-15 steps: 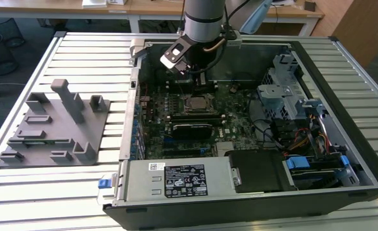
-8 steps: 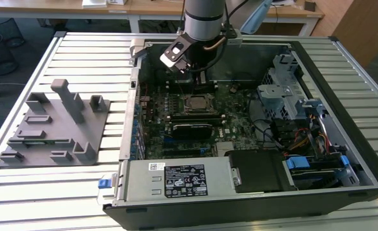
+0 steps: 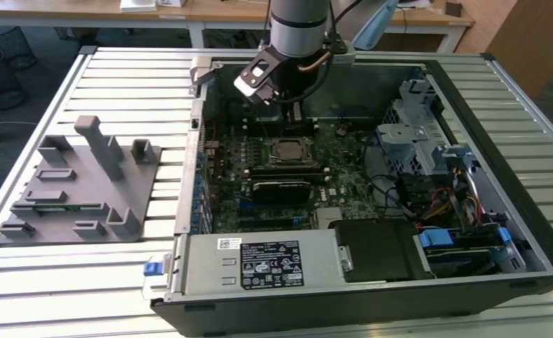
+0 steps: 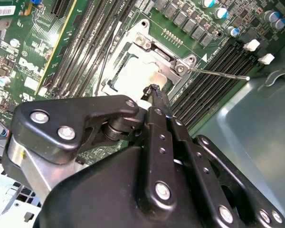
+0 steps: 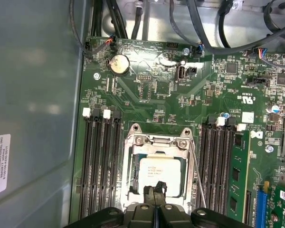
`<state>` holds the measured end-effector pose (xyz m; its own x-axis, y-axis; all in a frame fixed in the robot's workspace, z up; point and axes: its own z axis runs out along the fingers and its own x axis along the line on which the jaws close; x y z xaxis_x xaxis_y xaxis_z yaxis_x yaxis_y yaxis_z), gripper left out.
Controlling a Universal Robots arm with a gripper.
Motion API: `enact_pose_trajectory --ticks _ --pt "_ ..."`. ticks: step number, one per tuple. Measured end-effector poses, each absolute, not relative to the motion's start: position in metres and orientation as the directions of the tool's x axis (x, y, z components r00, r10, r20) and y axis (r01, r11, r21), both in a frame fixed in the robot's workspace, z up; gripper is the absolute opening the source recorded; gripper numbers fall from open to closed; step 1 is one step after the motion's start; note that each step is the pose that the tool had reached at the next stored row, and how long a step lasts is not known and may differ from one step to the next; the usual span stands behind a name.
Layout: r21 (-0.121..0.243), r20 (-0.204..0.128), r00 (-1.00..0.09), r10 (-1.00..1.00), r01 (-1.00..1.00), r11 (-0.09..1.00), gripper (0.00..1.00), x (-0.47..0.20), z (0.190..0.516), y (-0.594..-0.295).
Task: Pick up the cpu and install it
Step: 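Install the first cpu locking lever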
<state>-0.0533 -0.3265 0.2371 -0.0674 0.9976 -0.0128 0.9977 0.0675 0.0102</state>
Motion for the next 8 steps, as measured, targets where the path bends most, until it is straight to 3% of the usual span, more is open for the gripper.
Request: enact_pose_trajectory --ticks 8 --pt "0.01 -0.013 -0.067 0.998 0.998 0.067 0.11 -0.0534 0.2407 -0.3265"
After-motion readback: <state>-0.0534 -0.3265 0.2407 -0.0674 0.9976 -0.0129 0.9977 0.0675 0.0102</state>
